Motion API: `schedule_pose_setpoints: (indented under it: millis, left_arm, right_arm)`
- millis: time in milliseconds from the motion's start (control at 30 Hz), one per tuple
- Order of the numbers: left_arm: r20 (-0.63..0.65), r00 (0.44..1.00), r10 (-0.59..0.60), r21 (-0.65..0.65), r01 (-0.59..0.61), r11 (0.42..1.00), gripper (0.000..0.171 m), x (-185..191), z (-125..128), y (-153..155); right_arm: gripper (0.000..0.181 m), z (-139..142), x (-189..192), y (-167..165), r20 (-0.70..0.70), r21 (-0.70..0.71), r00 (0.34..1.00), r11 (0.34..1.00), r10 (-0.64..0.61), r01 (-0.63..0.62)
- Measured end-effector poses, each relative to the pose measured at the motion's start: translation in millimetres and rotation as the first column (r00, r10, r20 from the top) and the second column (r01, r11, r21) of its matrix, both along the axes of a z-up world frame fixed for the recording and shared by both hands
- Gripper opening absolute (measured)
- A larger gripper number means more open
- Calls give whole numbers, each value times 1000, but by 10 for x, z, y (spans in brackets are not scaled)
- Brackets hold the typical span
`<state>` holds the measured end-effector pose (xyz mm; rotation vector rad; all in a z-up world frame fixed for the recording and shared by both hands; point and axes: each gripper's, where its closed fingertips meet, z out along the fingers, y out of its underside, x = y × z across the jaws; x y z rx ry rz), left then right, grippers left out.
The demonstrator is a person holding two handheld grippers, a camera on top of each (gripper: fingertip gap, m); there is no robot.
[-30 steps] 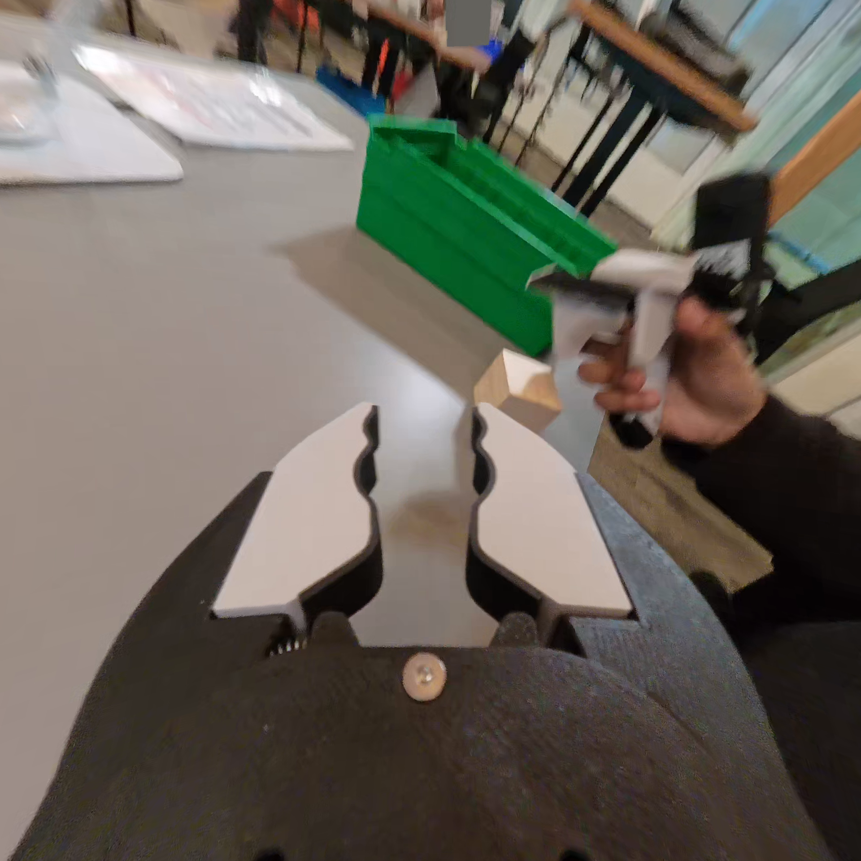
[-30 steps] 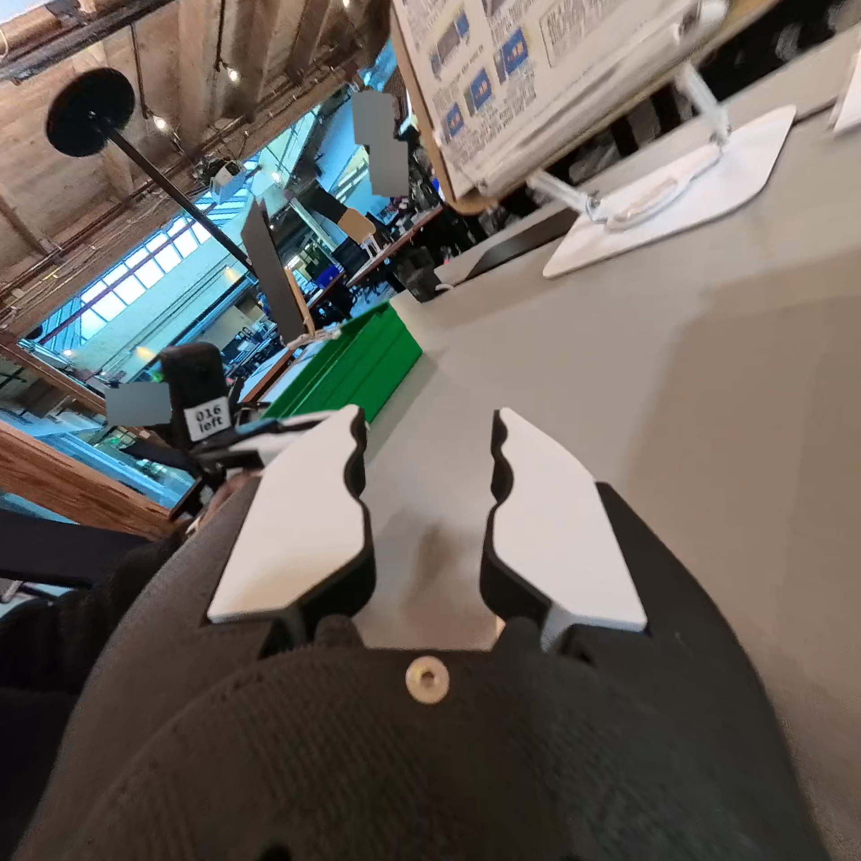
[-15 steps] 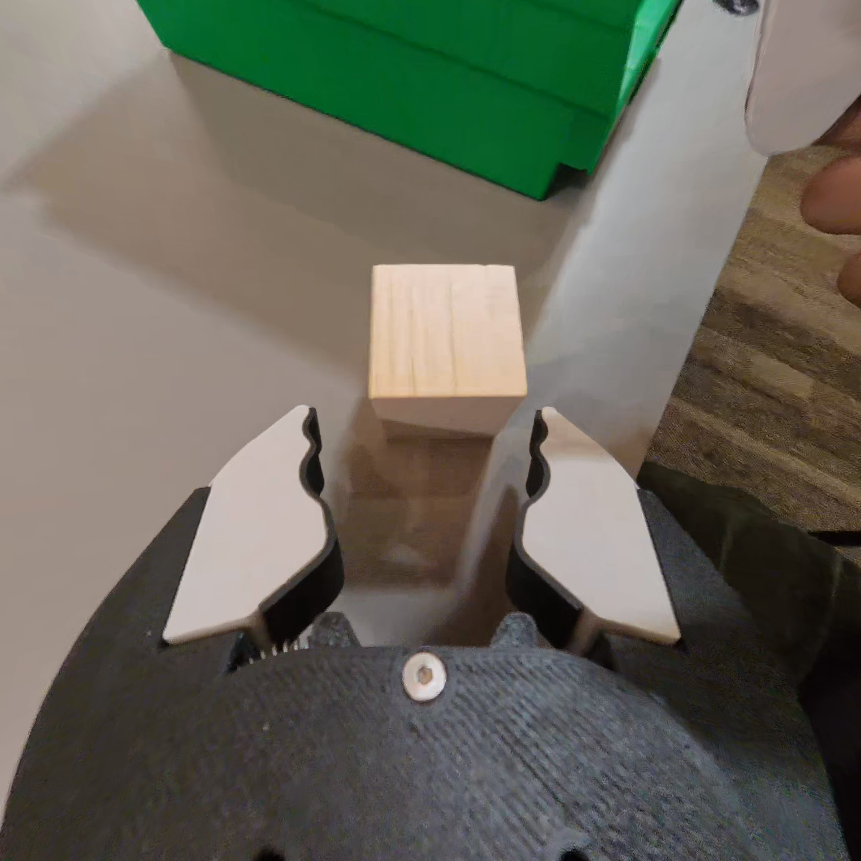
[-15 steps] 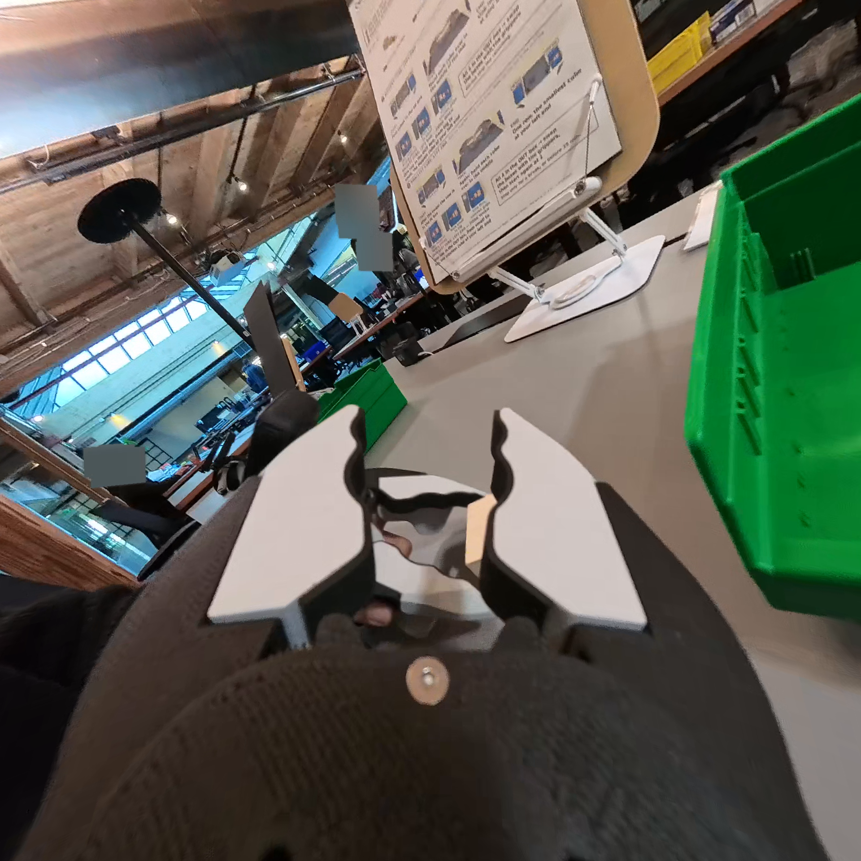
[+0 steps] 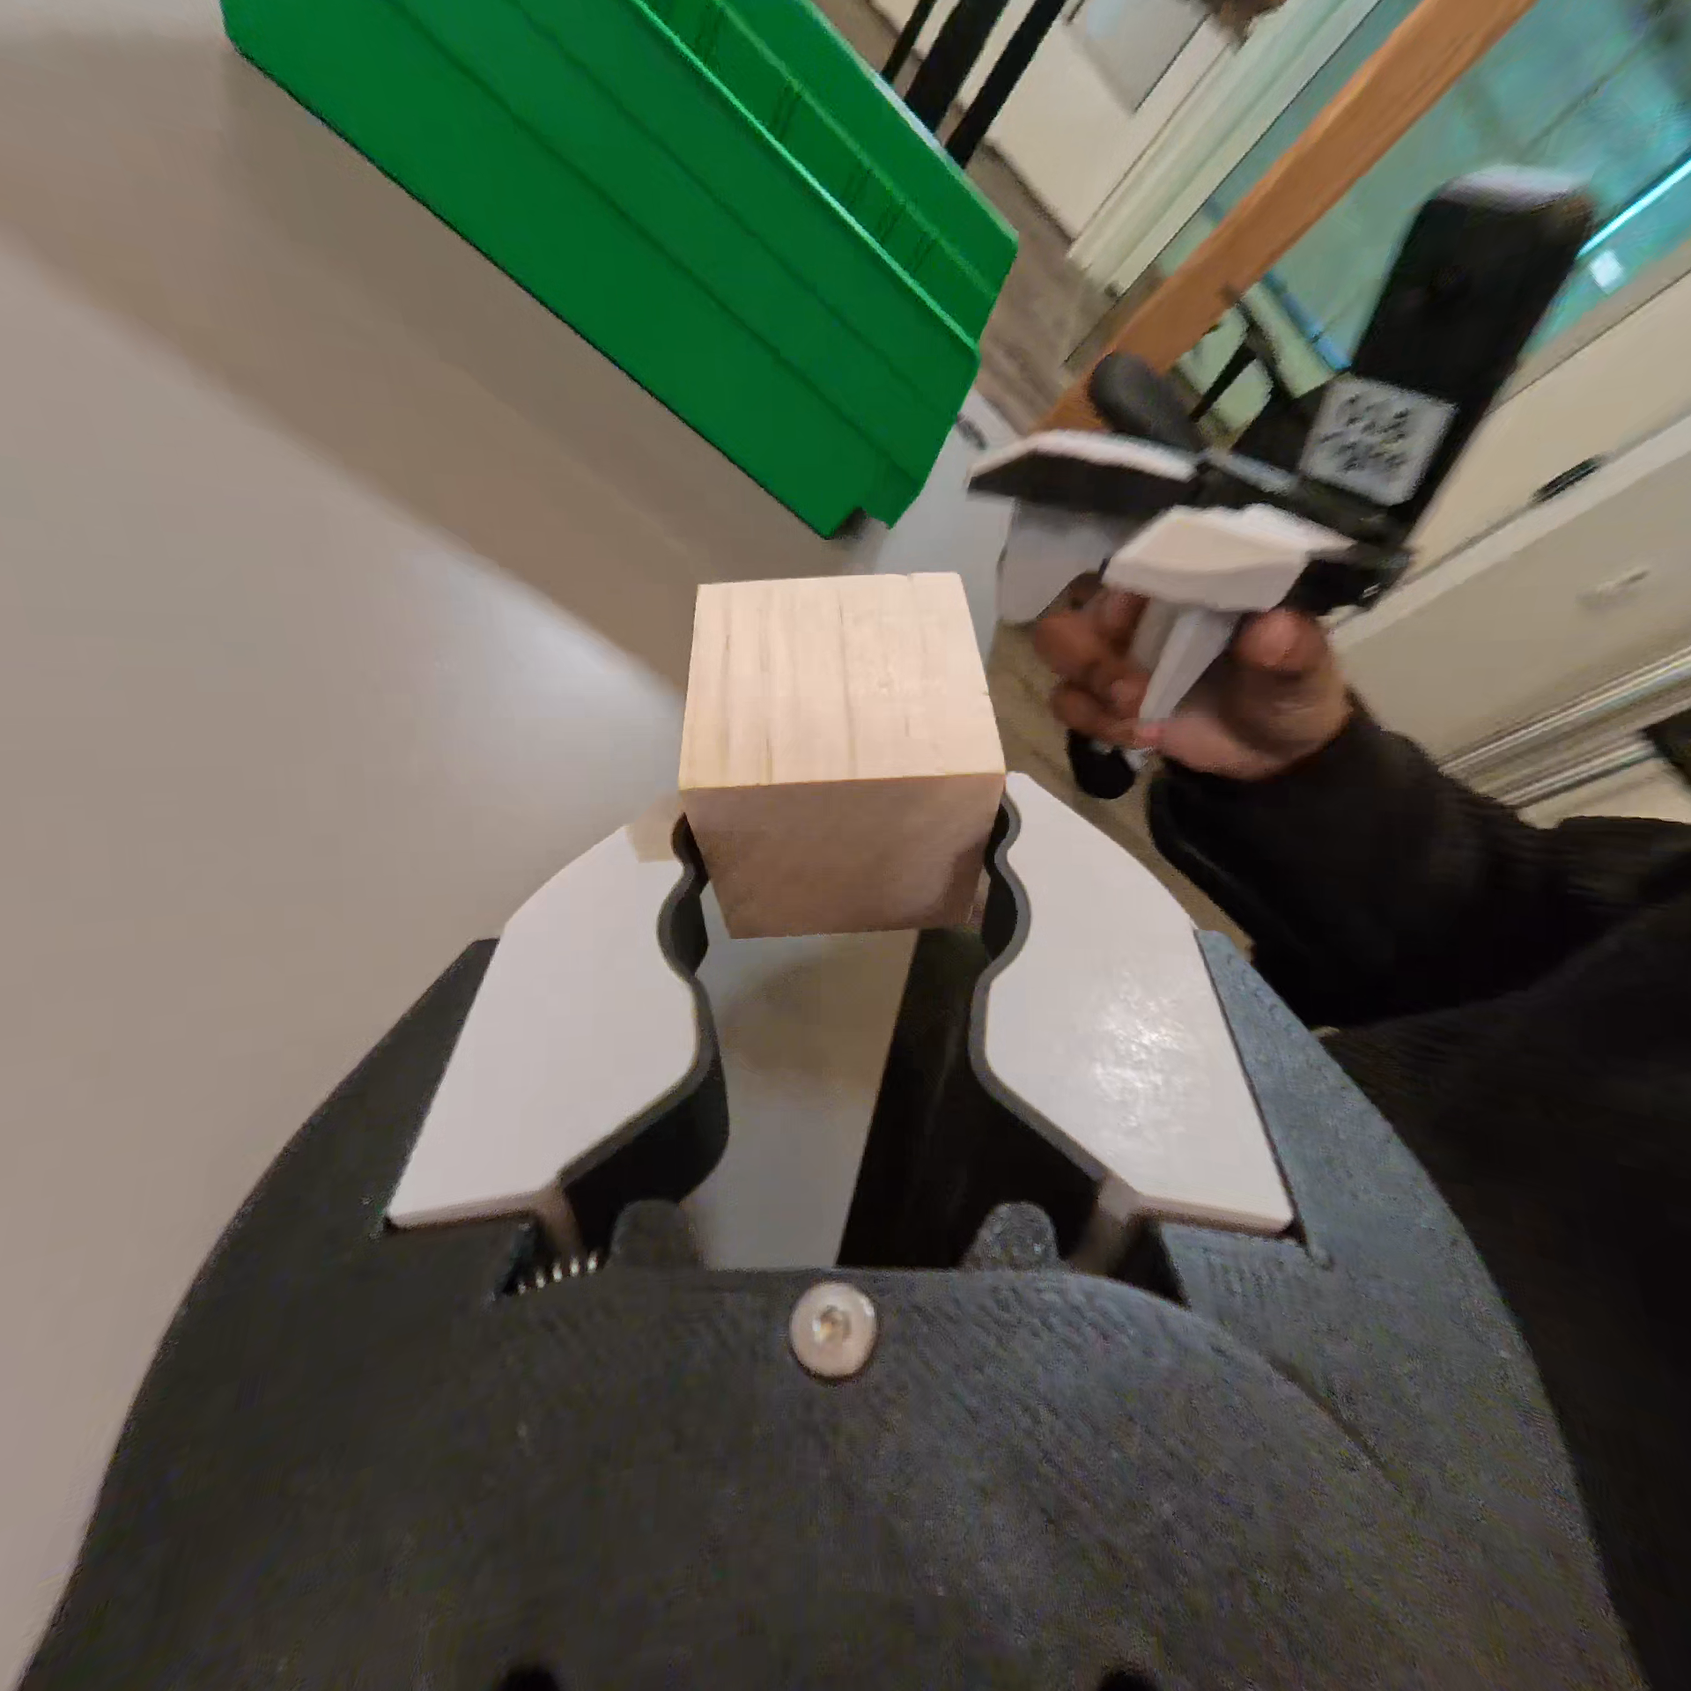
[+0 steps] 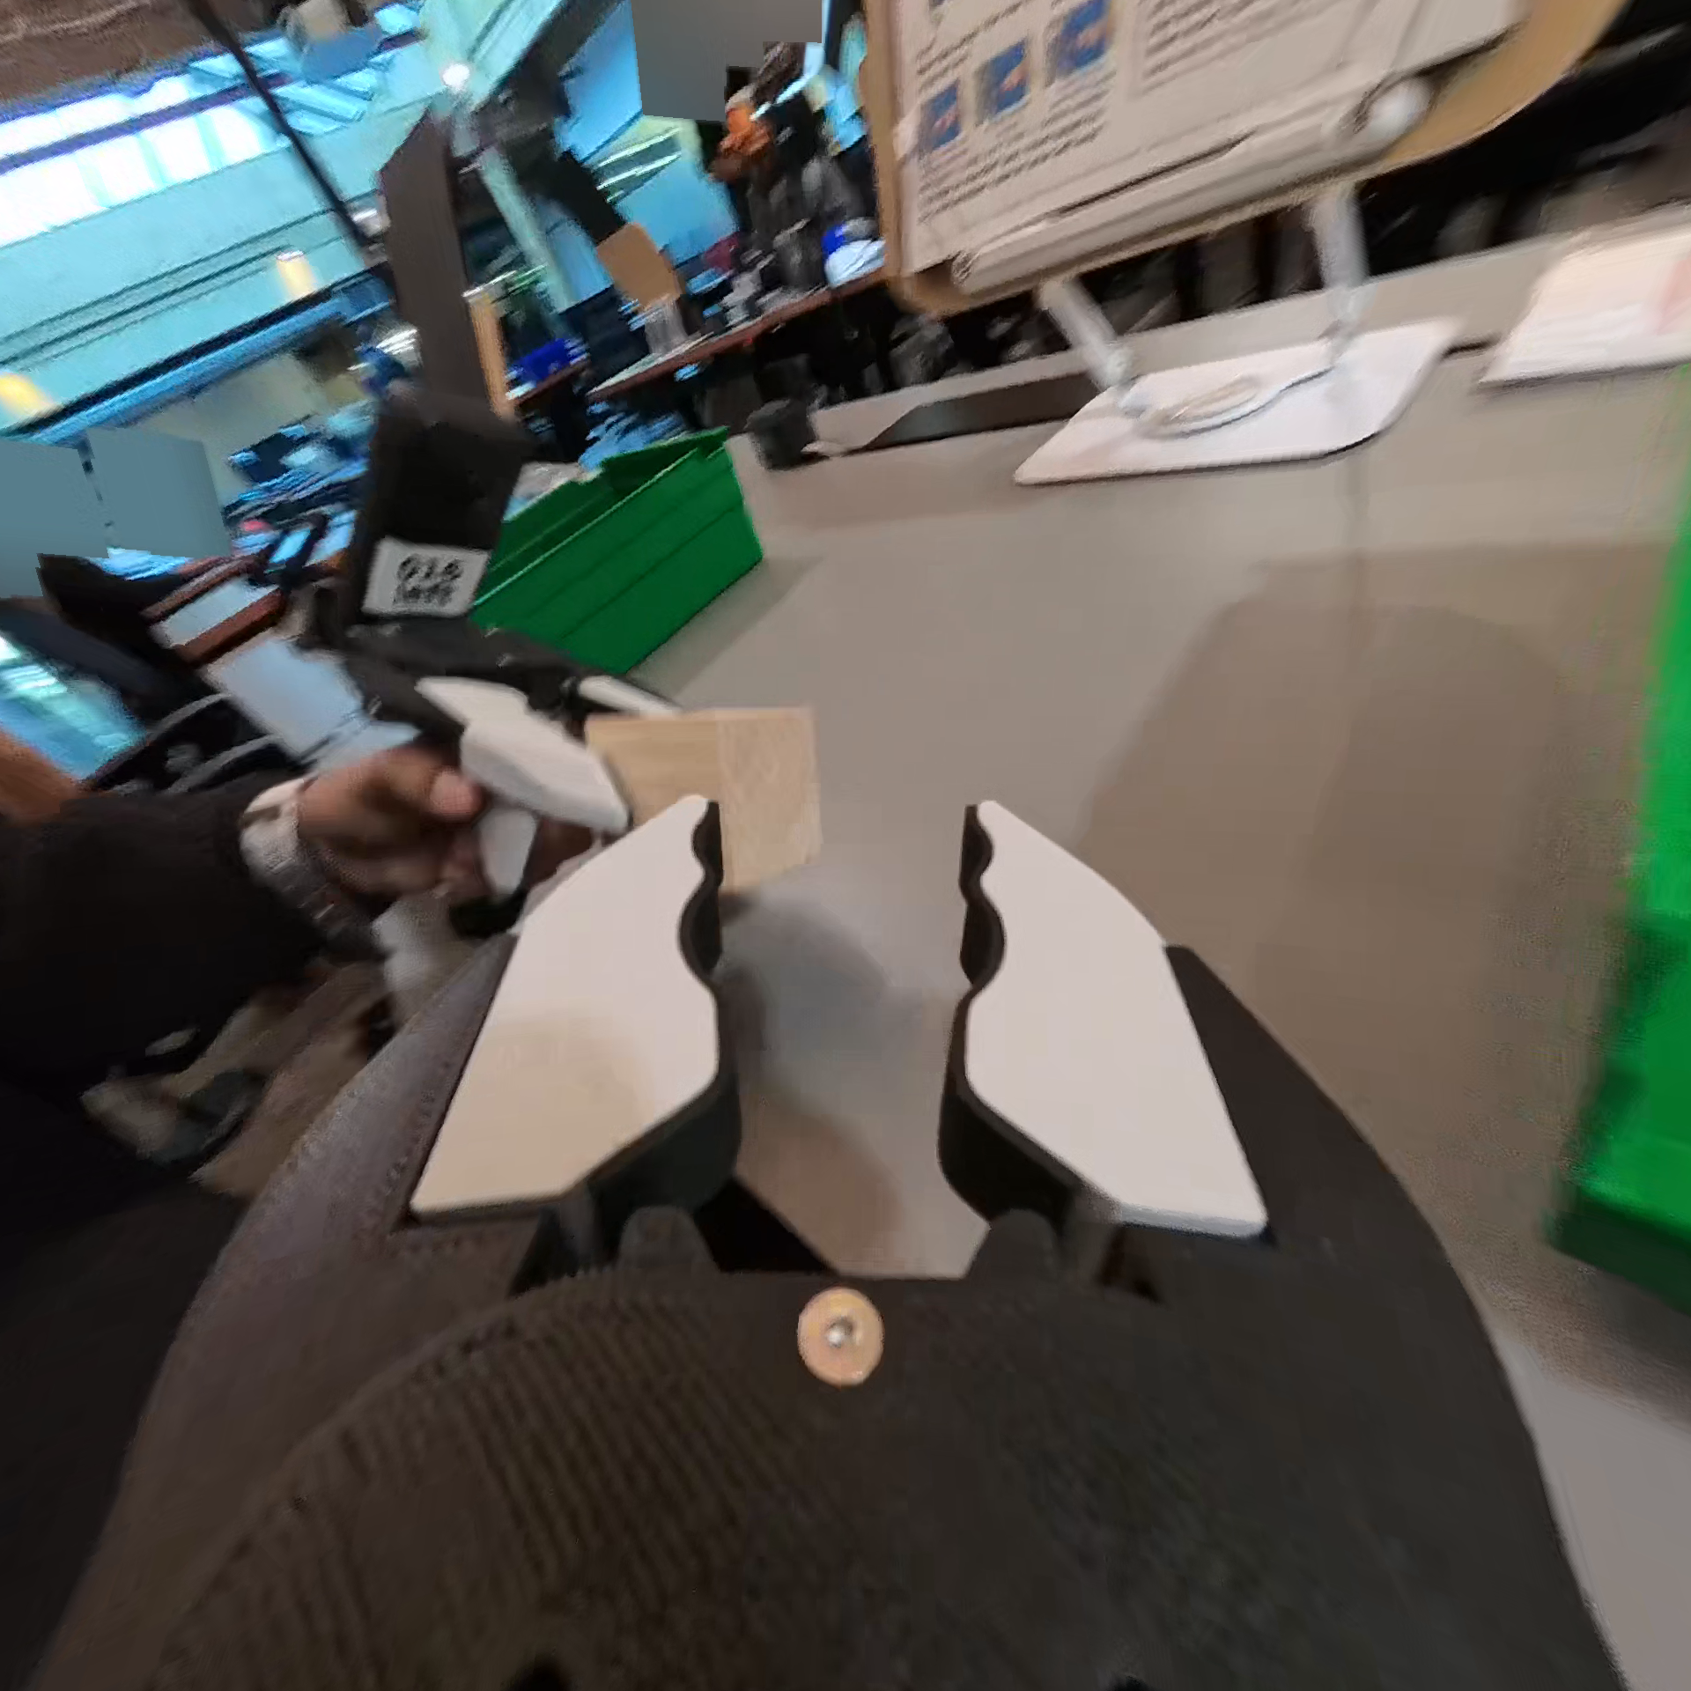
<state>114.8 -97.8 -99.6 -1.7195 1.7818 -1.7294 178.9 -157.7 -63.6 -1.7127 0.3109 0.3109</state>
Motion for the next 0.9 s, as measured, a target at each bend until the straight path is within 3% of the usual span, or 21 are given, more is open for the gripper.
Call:
schedule_pose_setpoints:
  millis: [67,133,200,267,367,400,467,667,900]
  left_arm:
    - [10,1000,-2,-61,3,998,60,-206,77,194]
    - [24,999,-43,-101,45,994,60,-400,131,314]
    - [51,997,-62,-93,67,993,60,-519,148,405]
    - [74,996,-52,-73,57,996,60,-553,165,463]
    - [112,982,-150,-78,159,984,60,-655,240,347]
    - [120,977,-173,-78,183,980,60,-680,252,309]
    - [130,971,-199,-88,211,974,60,-715,253,262]
    - [128,951,-281,-92,293,952,60,-785,144,106]
    - [101,957,-272,-78,281,957,60,-755,85,98]
  right_arm:
    - [53,-32,-327,130,-141,15,975,985,170,-170]
    - [65,-23,-617,303,-309,64,901,951,306,-301]
    - [76,-55,-785,496,-382,73,849,928,364,-365]
    - [85,-68,-943,682,-390,78,815,898,428,-434]
    - [88,-73,-1145,922,-327,59,787,842,523,-536]
    - [85,-99,-1199,970,-287,35,783,823,552,-567]
    - [61,-144,-1355,945,-212,0,733,750,646,-661]
    - [61,-148,-1381,830,-179,16,726,740,664,-673]
    - [72,-211,-1397,757,-240,14,705,729,667,-685]
